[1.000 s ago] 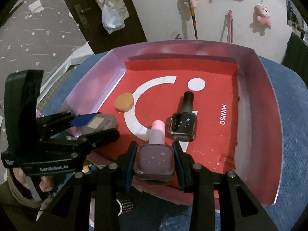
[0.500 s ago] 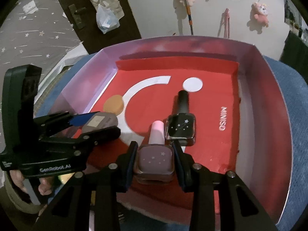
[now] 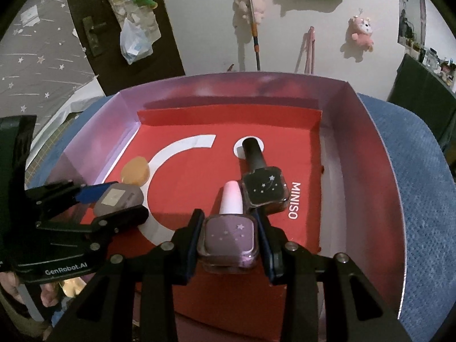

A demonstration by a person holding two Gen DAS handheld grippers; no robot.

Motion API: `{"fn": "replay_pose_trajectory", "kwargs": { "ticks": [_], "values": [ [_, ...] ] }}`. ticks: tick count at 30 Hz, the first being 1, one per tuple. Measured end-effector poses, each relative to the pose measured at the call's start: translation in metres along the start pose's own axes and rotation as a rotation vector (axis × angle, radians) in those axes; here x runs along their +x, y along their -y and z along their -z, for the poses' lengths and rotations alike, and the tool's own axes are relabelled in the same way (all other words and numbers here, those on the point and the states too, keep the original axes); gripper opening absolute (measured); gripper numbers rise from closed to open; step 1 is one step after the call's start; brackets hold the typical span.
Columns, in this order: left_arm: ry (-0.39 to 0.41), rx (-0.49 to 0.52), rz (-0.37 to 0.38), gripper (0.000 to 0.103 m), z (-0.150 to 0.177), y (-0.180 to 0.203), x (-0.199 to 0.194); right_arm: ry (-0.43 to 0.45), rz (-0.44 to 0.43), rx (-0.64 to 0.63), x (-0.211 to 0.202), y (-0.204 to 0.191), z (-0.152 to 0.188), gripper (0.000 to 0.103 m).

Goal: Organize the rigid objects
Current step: 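Carry the compact with left gripper into the red box while right gripper carries the pink polish there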

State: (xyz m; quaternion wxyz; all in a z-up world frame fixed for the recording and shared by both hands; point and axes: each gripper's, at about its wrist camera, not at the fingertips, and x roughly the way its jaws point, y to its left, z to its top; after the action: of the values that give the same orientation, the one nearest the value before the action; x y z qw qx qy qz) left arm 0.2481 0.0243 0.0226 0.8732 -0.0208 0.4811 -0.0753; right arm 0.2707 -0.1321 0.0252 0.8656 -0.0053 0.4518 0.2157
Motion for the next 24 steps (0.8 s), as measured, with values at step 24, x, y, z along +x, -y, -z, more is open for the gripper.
{"fn": "replay_pose_trajectory", "kwargs": {
  "ticks": [24],
  "values": [
    [-0.005,-0.038,0.048,0.058,-0.0003,-0.0075,-0.0016,-0.031,-0.008,0.013,0.0057,0.0025,-0.0012,0.039]
  ]
}}
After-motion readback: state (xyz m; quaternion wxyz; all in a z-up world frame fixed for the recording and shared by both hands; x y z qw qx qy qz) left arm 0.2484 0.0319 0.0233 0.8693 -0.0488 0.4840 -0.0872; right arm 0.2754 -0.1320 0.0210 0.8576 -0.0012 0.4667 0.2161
